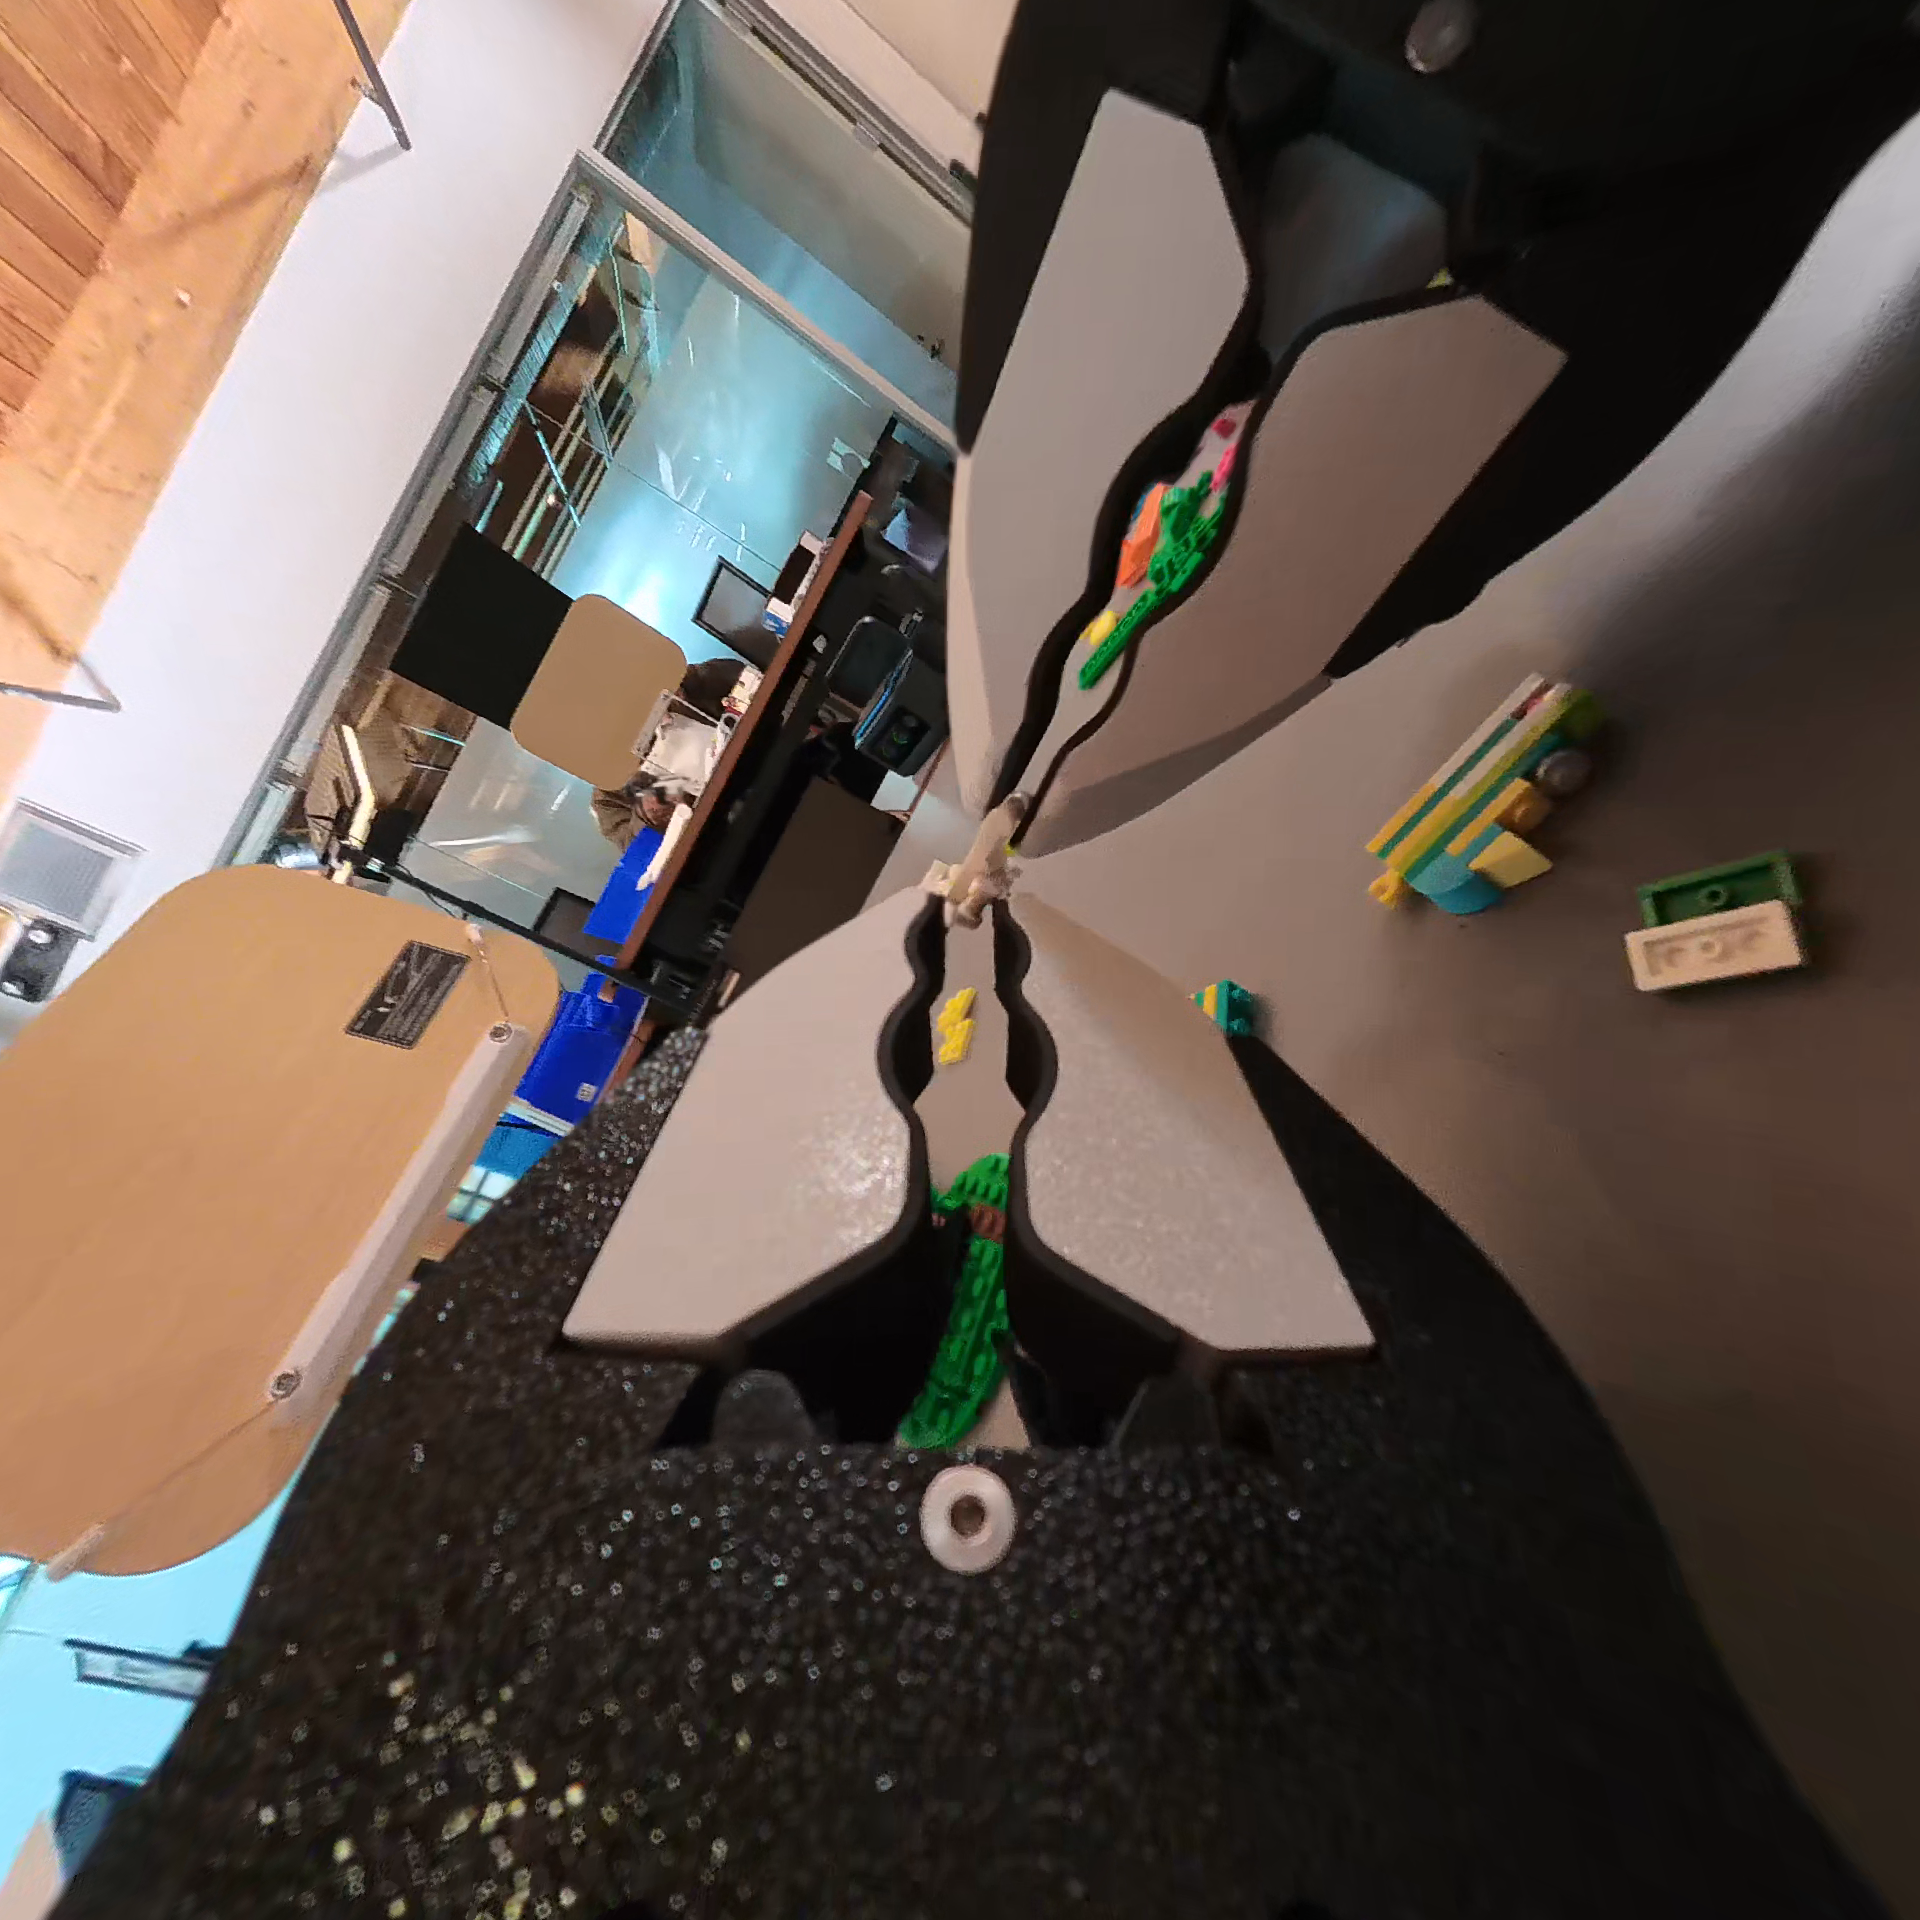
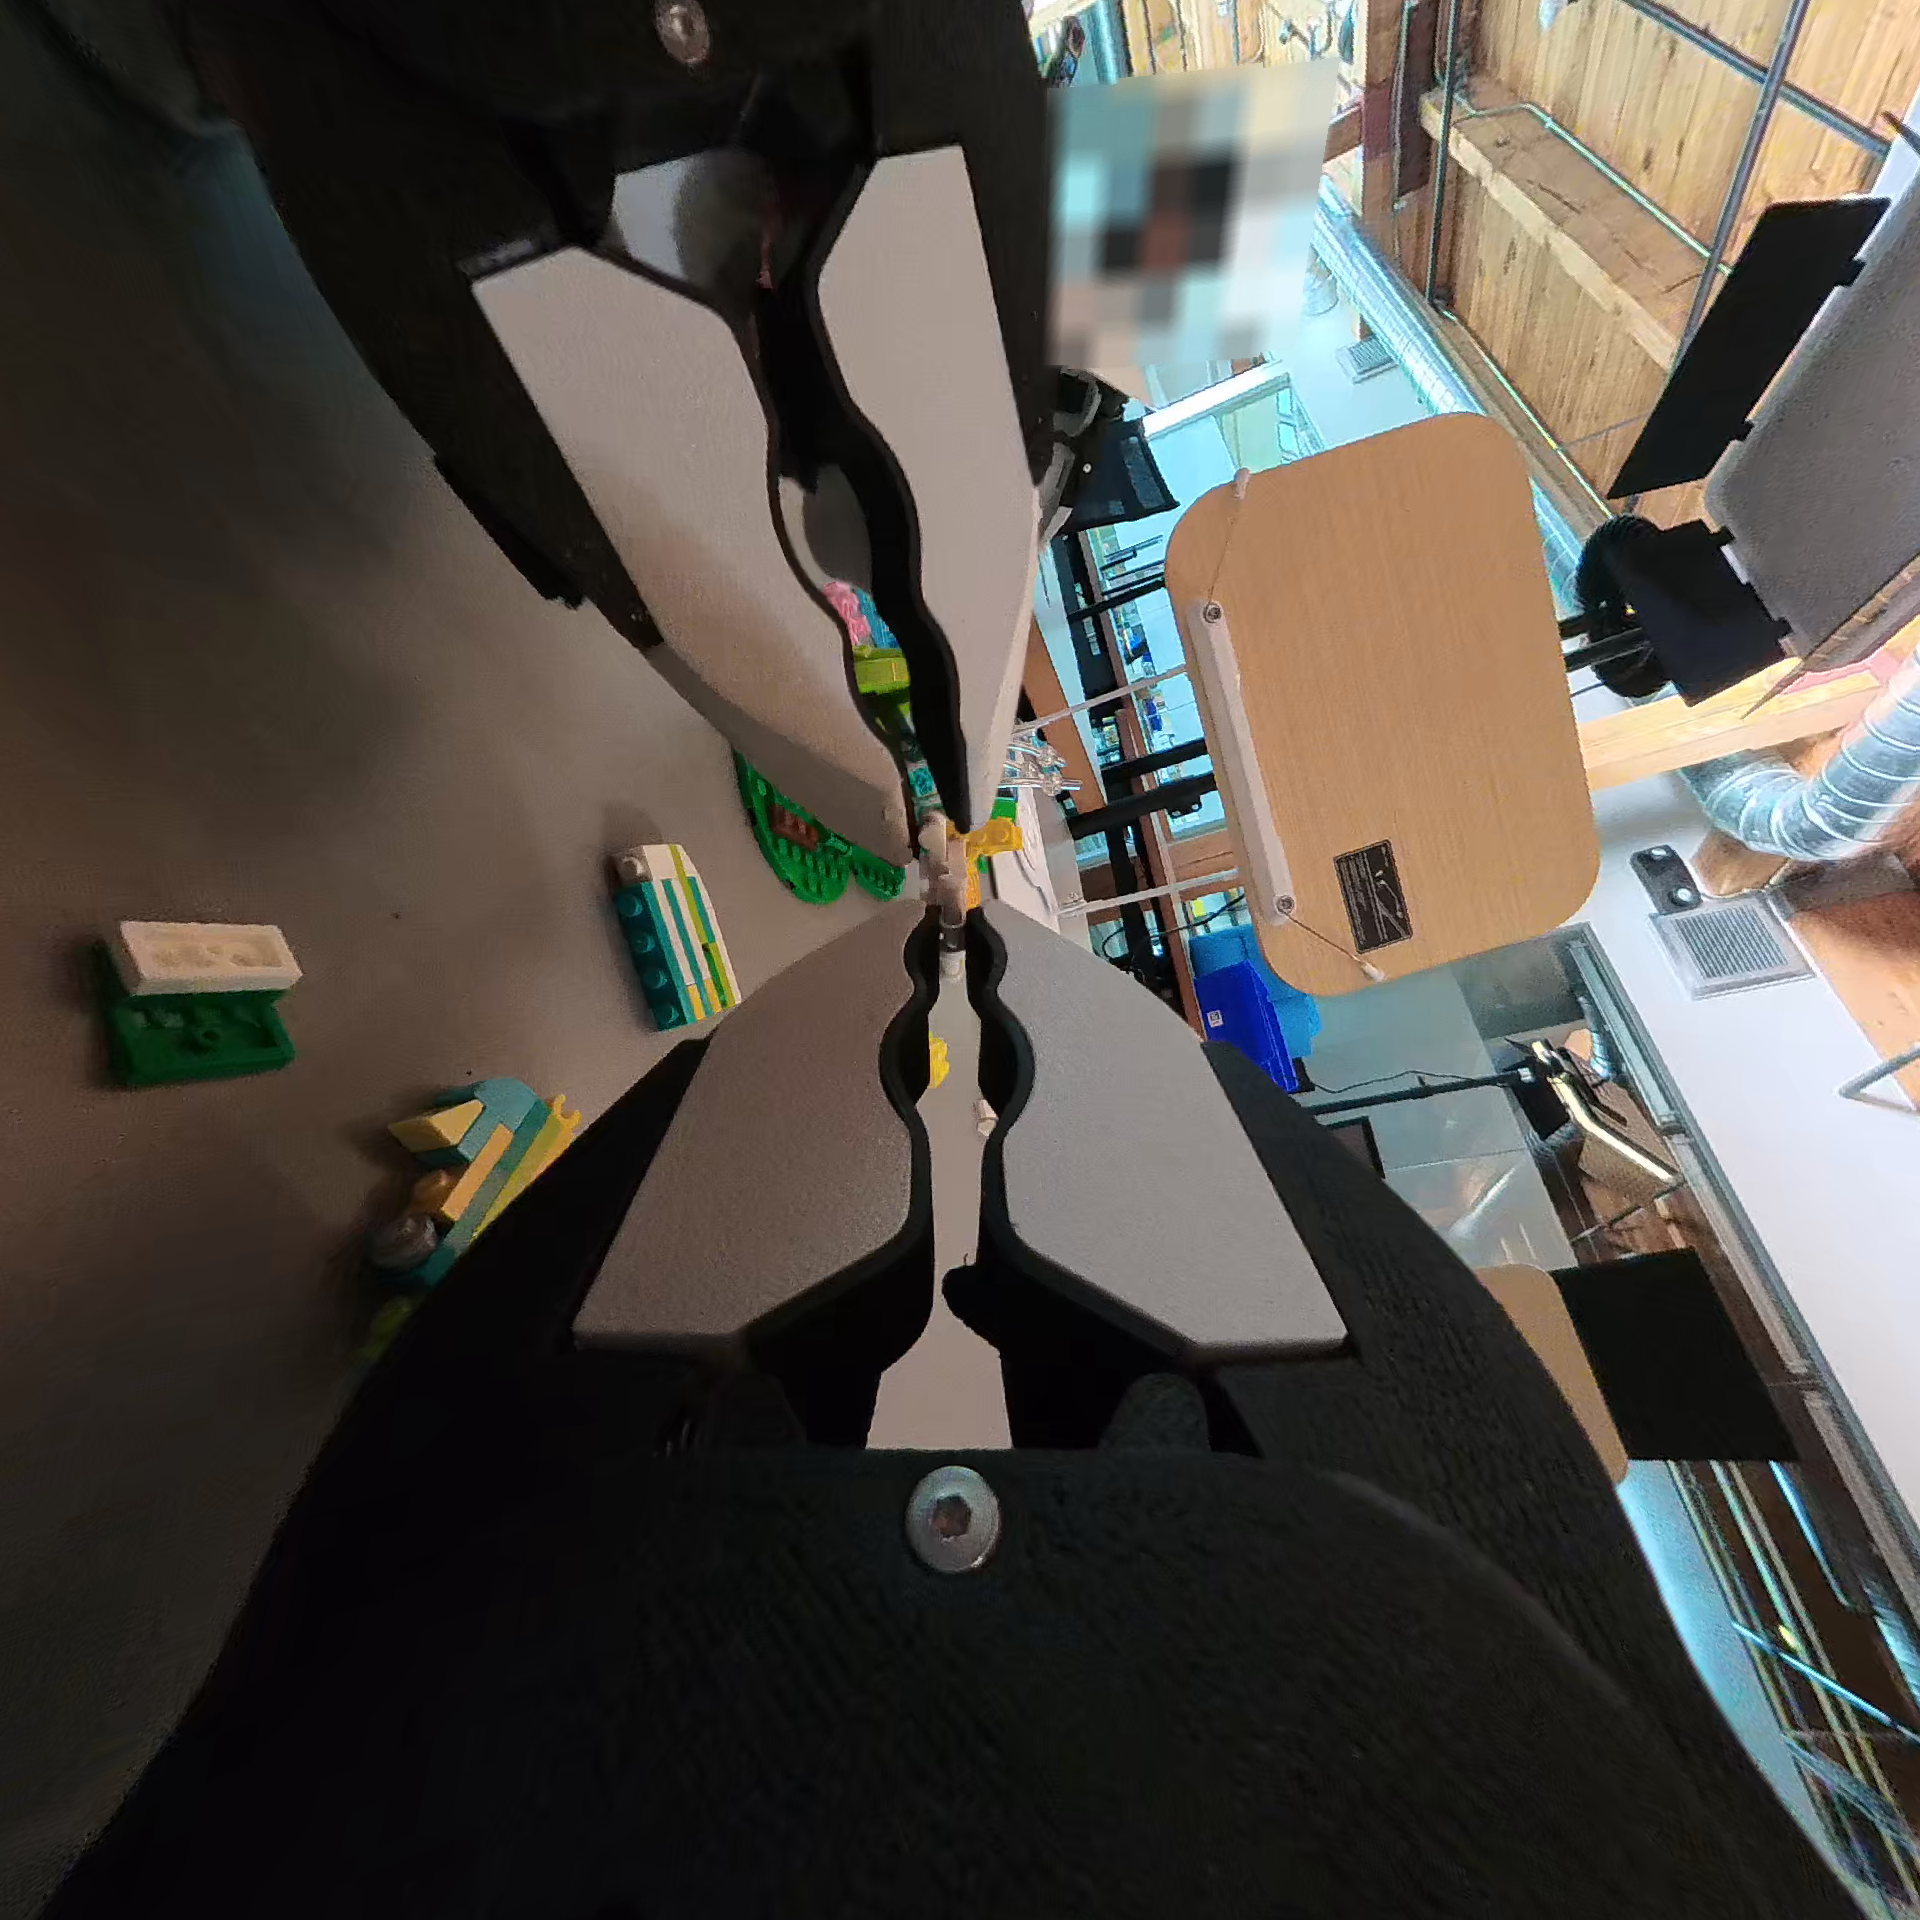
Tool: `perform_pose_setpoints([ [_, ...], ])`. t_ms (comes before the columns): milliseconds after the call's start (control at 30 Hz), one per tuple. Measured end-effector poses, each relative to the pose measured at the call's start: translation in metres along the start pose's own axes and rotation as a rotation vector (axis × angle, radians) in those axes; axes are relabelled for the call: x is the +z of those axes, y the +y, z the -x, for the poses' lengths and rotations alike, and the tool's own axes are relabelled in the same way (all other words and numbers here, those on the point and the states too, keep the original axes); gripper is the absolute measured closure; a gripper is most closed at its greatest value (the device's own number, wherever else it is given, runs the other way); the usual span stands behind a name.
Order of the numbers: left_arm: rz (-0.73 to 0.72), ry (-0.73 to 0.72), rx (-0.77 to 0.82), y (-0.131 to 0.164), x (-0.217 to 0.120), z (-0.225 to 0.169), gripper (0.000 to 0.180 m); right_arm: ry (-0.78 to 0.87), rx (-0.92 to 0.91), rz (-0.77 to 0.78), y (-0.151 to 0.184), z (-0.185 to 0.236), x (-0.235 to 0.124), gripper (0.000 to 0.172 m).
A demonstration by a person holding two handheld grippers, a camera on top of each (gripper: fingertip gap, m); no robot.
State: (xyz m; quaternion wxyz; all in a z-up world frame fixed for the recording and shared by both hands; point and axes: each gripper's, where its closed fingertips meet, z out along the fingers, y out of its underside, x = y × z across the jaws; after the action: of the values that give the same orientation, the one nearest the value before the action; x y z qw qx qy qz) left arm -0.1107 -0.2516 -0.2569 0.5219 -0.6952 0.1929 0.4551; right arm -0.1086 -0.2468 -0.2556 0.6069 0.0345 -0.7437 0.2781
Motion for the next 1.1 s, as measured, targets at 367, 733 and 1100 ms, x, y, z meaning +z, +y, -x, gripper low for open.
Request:
perform_pose_setpoints([
  [367, -0.002, -0.028, -0.017, 0.000, -0.003, 0.009, 0.177, -0.029, 0.462, 0.007, -0.005, -0.011, 0.006, 0.168],
  [733, 0.005, -0.105, 0.050, -0.002, -0.005, 0.017, 0.177, -0.288, 1.532, -0.103, -0.006, -0.013, 0.010, 0.167],
  [1100, -0.004, -0.033, -0.071, 0.003, -0.002, 0.011, 0.180, -0.310, 1.711, -0.157, 0.008, -0.018, 0.007, 0.169],
])
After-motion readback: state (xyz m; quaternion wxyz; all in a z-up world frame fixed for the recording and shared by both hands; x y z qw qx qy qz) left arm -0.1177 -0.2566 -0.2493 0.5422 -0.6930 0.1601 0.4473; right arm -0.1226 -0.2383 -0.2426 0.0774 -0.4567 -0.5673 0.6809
